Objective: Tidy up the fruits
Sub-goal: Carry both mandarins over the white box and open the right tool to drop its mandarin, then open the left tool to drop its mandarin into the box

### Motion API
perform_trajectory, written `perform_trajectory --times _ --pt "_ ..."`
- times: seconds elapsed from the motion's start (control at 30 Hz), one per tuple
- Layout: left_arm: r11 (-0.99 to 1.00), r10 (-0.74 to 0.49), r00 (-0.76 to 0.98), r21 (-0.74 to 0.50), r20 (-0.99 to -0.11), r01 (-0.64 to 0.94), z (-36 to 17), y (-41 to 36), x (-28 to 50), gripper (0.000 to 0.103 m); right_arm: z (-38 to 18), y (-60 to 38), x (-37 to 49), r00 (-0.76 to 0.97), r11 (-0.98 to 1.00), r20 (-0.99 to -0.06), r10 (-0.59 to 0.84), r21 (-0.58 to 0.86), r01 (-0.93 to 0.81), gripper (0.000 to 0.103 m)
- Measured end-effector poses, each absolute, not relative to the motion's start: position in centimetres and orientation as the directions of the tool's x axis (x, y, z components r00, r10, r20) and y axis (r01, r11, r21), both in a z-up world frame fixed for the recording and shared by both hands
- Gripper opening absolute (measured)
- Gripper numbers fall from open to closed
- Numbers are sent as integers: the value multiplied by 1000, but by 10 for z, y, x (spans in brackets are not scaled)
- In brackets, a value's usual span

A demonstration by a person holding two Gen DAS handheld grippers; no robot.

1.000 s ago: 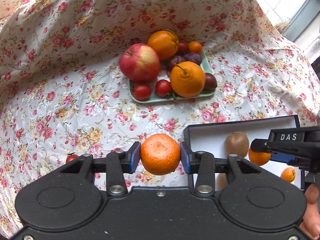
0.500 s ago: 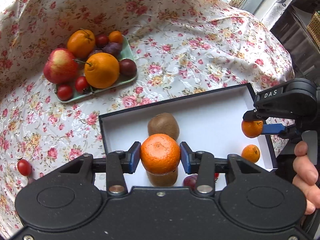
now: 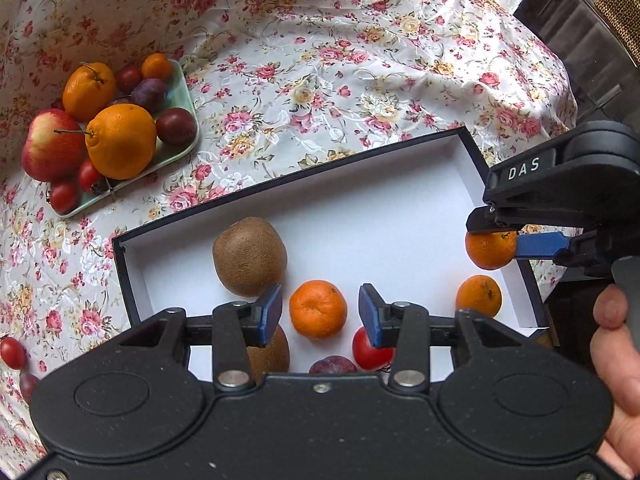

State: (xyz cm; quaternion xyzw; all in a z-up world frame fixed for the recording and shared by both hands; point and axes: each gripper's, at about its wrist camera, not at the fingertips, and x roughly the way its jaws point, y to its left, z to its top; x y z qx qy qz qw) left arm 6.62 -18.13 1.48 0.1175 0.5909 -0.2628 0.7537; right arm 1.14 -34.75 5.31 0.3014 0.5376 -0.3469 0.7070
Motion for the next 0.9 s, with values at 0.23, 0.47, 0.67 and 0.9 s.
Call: perform_trajectory --times 0.23,0.47,0.67,0.9 --pt "851 -217 182 -95 -959 516 11 -179 68 51 59 -343 13 220 614 -959 -176 68 786 40" --pt "852 -192 199 -63 -961 519 10 -178 67 52 66 -339 13 253 619 -948 -191 84 781 38" --pt "856 -167 189 -47 -968 514 8 -172 67 54 61 -334 17 216 619 -962 -168 68 783 38" --pt "875 -133 178 -31 -975 484 3 -153 66 57 48 -319 25 145 628 -985 -93 55 776 38"
